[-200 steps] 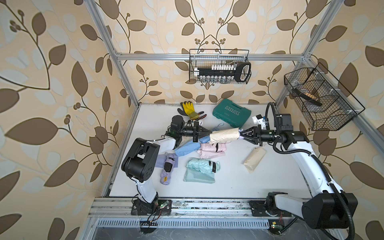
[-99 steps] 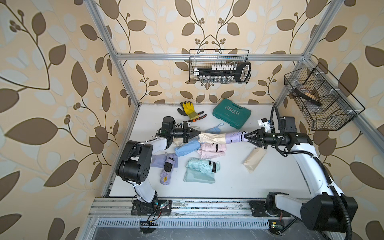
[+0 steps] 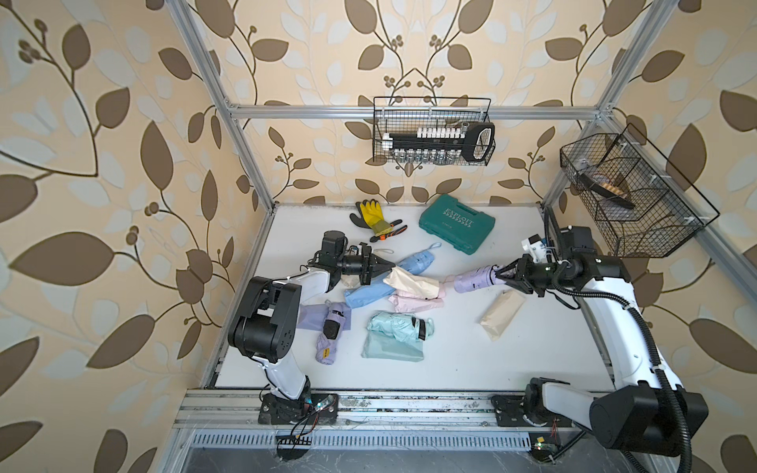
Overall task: Take umbrellas out of sleeves
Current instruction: Place the umbrella at the center of the board, then place the umbrella sleeve at the center of the board.
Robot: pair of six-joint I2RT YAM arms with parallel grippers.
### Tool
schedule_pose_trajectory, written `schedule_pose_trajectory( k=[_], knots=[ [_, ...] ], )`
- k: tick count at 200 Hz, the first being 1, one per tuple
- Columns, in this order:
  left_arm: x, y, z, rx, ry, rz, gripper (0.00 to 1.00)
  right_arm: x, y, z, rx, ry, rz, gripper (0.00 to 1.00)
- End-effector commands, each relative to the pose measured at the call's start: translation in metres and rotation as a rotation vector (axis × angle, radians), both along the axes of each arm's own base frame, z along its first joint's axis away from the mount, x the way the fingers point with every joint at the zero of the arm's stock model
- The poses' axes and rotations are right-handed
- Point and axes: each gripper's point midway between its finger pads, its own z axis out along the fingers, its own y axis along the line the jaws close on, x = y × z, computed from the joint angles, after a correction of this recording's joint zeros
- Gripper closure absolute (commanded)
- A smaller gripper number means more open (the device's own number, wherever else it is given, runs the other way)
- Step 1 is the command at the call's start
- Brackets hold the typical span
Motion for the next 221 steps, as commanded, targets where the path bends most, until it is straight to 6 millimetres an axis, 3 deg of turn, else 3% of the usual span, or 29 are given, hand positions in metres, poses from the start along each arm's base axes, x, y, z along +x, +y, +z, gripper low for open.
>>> schedule_pose_trajectory(
  k=[1, 33, 90, 114, 149, 190, 195, 206, 221],
  knots=[
    [0.02, -0.002, 0.022, -0.001, -0.098, 0.031, 1.0, -0.009, -0.001, -0.013, -0.025, 0.037, 0.027, 0.96],
    [0.04, -0.028, 0.023, -0.04, -0.122, 0.053, 1.0, -0.016, -0.001, -0.027, -0.03, 0.081, 0.031, 0.96],
    [0.046, -0.133, -0.004, -0.13, -0.139, -0.054, 1.0, -0.018, 0.004, -0.037, 0.016, 0.089, 0.023, 0.97],
    [0.045, -0.168, -0.019, -0.127, -0.142, -0.111, 1.0, -0.017, 0.004, -0.045, 0.029, 0.1, 0.013, 0.97],
    [0.037, -0.191, -0.056, -0.045, -0.102, -0.169, 1.0, -0.011, -0.003, -0.059, 0.051, 0.125, -0.028, 0.97],
    [0.032, -0.195, -0.08, 0.036, -0.085, -0.21, 1.0, 0.004, -0.021, -0.081, 0.105, 0.15, -0.119, 0.98],
    [0.032, -0.195, -0.082, 0.044, -0.08, -0.219, 0.98, 0.006, -0.021, -0.084, 0.108, 0.154, -0.12, 0.97],
    [0.029, -0.195, -0.084, 0.056, -0.082, -0.24, 0.73, 0.009, -0.022, -0.09, 0.114, 0.164, -0.114, 0.97],
    [0.026, -0.195, -0.083, 0.068, -0.086, -0.267, 0.6, 0.012, -0.024, -0.099, 0.103, 0.188, -0.119, 0.97]
  ],
)
